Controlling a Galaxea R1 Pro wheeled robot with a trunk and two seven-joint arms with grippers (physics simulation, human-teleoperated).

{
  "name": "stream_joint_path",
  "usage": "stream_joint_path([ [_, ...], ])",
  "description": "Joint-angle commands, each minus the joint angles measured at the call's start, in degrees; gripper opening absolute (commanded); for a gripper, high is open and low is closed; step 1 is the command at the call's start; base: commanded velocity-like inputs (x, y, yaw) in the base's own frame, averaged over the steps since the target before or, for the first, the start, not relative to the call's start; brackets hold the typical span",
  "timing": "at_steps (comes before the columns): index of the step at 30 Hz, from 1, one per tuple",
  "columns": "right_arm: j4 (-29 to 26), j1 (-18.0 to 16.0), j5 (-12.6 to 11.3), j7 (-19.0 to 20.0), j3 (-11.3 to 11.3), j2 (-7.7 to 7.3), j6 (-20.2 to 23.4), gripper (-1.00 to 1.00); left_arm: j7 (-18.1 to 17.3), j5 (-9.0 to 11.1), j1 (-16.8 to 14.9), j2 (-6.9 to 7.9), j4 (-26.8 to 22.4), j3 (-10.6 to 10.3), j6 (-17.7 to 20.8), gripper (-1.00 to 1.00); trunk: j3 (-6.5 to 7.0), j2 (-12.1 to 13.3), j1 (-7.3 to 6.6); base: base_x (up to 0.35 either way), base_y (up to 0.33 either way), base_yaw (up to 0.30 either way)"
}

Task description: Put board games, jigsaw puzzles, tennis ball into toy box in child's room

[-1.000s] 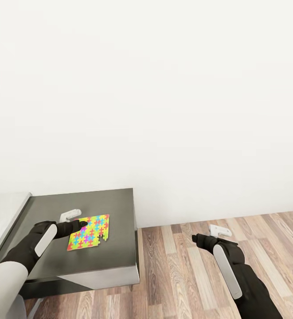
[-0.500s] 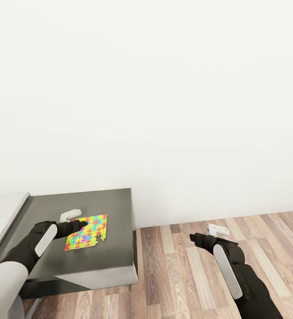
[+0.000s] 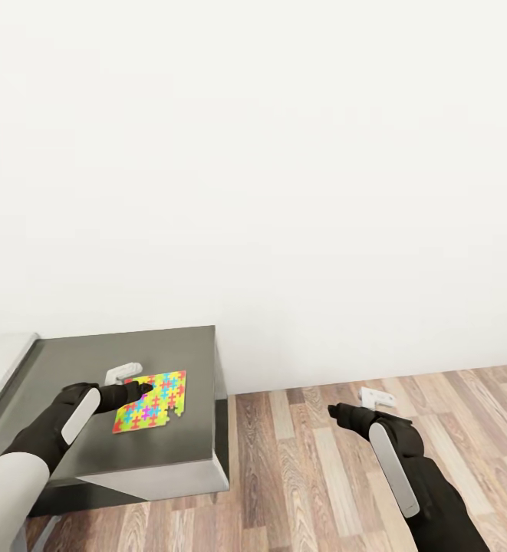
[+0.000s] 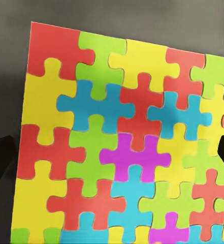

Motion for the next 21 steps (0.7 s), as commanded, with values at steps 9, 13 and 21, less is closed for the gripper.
stream_joint_path([
  [9,0.0,0.0,-0.6,-0.6,0.1,-0.06,0.1,1.0,-0.1,-0.1,0.0,0.02,0.0,-0.2,0.2,1.0,-0.1,-0.1,0.03,0.0,-0.157,0.0],
  [13,0.0,0.0,-0.6,-0.6,0.1,-0.06,0.1,1.0,-0.1,-0.1,0.0,0.01,0.0,-0.1,0.2,1.0,-0.1,-0.1,0.03,0.0,-0.162,0.0],
  [21,-0.1,0.0,-0.6,-0.5,0.1,-0.06,0.1,1.0,-0.1,-0.1,0.0,0.01,0.0,-0.1,0.2,1.0,-0.1,-0.1,0.03,0.0,-0.147,0.0],
])
